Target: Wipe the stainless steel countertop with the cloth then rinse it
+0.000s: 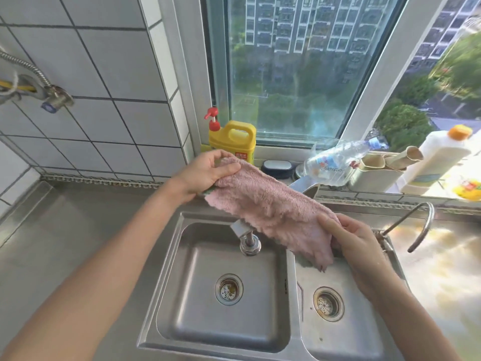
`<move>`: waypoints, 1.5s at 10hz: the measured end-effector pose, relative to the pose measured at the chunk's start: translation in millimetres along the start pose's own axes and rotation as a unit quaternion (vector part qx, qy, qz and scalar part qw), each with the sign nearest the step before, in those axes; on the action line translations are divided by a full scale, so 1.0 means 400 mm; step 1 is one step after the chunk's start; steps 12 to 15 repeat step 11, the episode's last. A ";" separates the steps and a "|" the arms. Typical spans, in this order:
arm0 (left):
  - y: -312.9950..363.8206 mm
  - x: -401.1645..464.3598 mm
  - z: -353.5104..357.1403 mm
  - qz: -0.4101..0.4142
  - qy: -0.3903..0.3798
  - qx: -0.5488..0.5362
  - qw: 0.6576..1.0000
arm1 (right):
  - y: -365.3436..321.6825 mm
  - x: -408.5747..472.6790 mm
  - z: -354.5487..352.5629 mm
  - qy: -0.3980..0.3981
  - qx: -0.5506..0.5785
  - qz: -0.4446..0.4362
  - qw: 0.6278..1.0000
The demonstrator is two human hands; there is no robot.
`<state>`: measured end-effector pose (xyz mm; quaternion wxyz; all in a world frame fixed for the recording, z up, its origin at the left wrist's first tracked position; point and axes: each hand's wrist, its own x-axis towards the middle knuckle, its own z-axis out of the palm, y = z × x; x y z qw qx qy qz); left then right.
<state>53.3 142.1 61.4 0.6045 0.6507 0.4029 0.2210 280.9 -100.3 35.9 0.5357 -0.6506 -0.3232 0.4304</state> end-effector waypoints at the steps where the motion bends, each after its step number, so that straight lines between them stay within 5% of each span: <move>1: -0.034 0.028 0.049 -0.007 0.050 0.145 0.988 | 0.070 0.025 -0.013 -0.014 -0.082 0.041 0.996; 2: -0.054 0.000 0.077 0.044 0.103 0.288 0.951 | 0.087 0.042 -0.013 -0.039 -0.155 0.024 0.987; 4: -0.047 -0.165 0.153 0.165 0.090 0.320 0.929 | -0.005 0.113 0.039 0.037 -0.262 -0.137 0.955; 6: -0.055 -0.222 0.201 0.212 0.142 0.428 0.867 | -0.068 0.164 0.082 0.014 -0.417 -0.211 0.884; 11: -0.066 -0.239 0.142 0.165 0.134 0.303 0.929 | -0.118 0.155 0.034 -0.034 -0.327 -0.199 0.923; 15: -0.066 -0.239 0.142 0.165 0.134 0.303 0.929 | -0.118 0.155 0.034 -0.034 -0.327 -0.199 0.923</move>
